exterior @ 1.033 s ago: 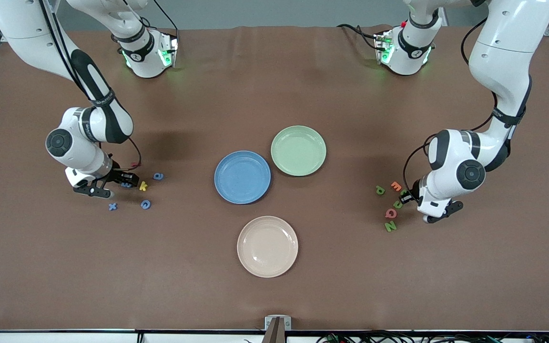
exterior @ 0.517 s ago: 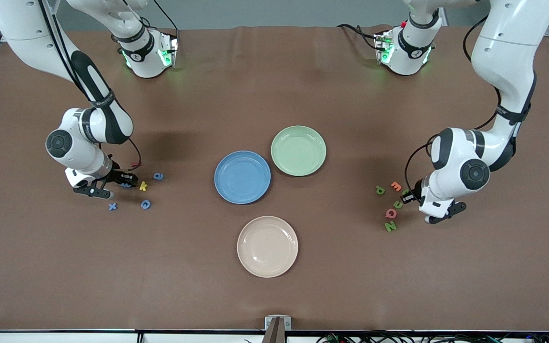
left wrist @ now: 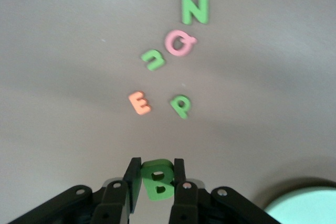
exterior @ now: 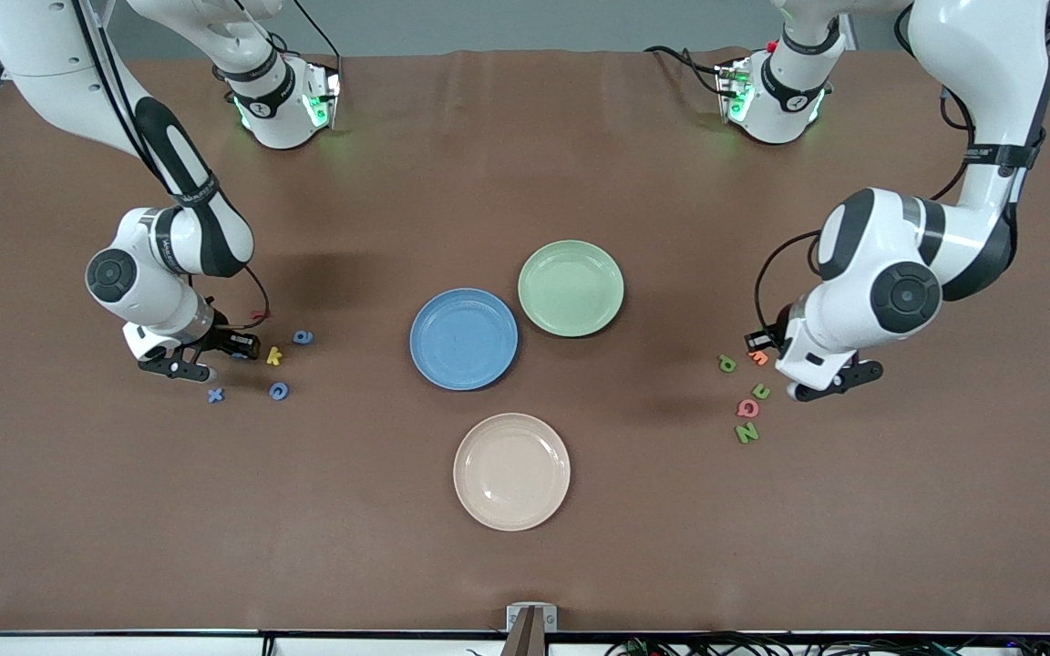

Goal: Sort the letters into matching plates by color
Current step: 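Carry the green B and blue m toward their matching plates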

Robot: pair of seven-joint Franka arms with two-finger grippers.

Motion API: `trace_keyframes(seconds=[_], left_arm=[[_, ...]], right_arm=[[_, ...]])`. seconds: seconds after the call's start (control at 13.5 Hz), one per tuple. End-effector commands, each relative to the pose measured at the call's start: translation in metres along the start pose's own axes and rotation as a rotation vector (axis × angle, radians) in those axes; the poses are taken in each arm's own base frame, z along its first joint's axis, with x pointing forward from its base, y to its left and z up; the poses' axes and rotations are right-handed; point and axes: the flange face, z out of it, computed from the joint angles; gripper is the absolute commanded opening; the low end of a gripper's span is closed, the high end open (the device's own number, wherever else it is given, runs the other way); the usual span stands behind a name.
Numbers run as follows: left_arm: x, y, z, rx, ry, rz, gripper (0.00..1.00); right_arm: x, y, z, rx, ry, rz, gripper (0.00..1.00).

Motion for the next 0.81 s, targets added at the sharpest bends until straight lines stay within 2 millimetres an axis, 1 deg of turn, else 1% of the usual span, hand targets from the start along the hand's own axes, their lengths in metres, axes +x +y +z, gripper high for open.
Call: trace_keyframes(seconds=[0.0,0.15,0.37,0.44,0.52,0.59,0.66,0.74], left_arm=[[-0.017,0.026,0.001,0.010,-0.008,-0.010,0.00],[-0.036,0.052,0.002,0.007,-0.011,-0.020,0.00],[-0.066,0.093,0.011,0.009,-0.009,-0.043,0.00],[-0.074,0.105,0.017,0.009,-0.007,-0.071,0.00],[-0.086,0.122,0.026,0.008,-0.005,-0.092,0.00],[-0.101,0.140,0.035,0.010,-0.001,-0.109,0.00],[-0.114,0.156,0.050,0.015,-0.008,-0.132,0.01],[-0.120,0.165,0.060,0.014,-0.012,-0.167,0.01]], right_arm=[[0.006,-0.003,0.004,0.001,0.002,0.009,0.17],[0.006,-0.001,0.004,0.000,-0.001,0.014,0.06],[0.007,0.000,-0.001,0.001,0.000,0.015,0.02],[0.008,0.000,-0.005,0.002,0.005,0.017,0.01],[0.007,0.000,-0.009,0.001,-0.008,0.018,0.00],[0.010,-0.001,-0.024,0.002,-0.016,0.018,0.00],[0.014,-0.005,-0.037,-0.001,-0.046,0.034,0.00],[0.017,-0.014,-0.054,-0.007,-0.083,0.073,0.00]])
